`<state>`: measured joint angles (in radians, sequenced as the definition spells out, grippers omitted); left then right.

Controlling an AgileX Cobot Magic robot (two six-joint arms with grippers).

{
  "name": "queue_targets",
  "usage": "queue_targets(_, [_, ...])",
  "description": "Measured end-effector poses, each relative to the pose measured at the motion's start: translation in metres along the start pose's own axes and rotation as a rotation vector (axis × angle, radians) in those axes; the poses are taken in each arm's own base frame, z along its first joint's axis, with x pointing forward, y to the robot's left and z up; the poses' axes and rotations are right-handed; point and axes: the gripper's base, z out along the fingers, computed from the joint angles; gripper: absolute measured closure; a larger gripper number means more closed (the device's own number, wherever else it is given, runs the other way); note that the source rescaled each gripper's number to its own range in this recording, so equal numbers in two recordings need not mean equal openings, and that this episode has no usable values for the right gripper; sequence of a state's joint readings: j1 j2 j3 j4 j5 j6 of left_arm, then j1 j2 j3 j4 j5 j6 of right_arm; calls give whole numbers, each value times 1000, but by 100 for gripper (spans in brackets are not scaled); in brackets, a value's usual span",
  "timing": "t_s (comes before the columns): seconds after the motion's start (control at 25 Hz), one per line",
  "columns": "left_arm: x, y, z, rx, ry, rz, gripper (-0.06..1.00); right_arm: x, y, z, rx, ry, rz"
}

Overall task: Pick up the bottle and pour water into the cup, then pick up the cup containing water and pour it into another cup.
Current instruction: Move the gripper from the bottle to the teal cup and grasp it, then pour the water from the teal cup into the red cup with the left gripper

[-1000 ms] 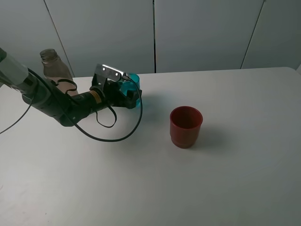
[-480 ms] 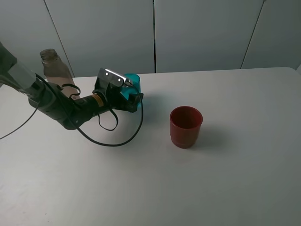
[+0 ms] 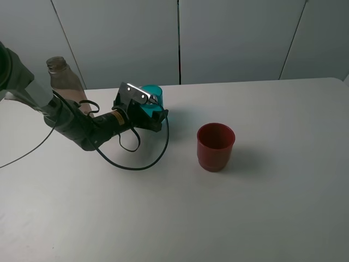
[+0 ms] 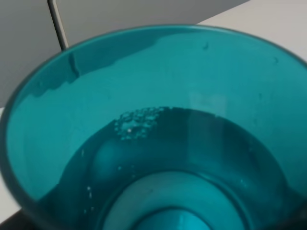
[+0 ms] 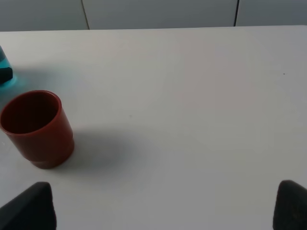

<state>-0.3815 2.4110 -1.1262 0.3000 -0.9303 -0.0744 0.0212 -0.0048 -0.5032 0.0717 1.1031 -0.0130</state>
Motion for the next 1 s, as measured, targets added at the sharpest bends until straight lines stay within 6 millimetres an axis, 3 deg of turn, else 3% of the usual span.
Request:
queue_targets(0.24, [-7, 2, 3, -8, -53, 22, 7, 0, 0, 0, 0, 0, 0])
queue_targets(0.44, [-1, 1, 3, -9, -36, 18, 10, 0, 0, 0, 0, 0, 0])
queue_targets(0.48, [0, 1, 3, -9, -34, 17, 19, 0, 0, 0, 0, 0, 0])
queue_targets(0.52, [0, 1, 3, -9, -34, 17, 44, 0, 0, 0, 0, 0, 0])
queue_targets(0.56, [0, 1, 3, -10, -35, 16, 81, 0, 0, 0, 0, 0, 0])
queue_targets(1.0, [0, 1, 3, -12, -36, 15, 81, 0, 0, 0, 0, 0, 0])
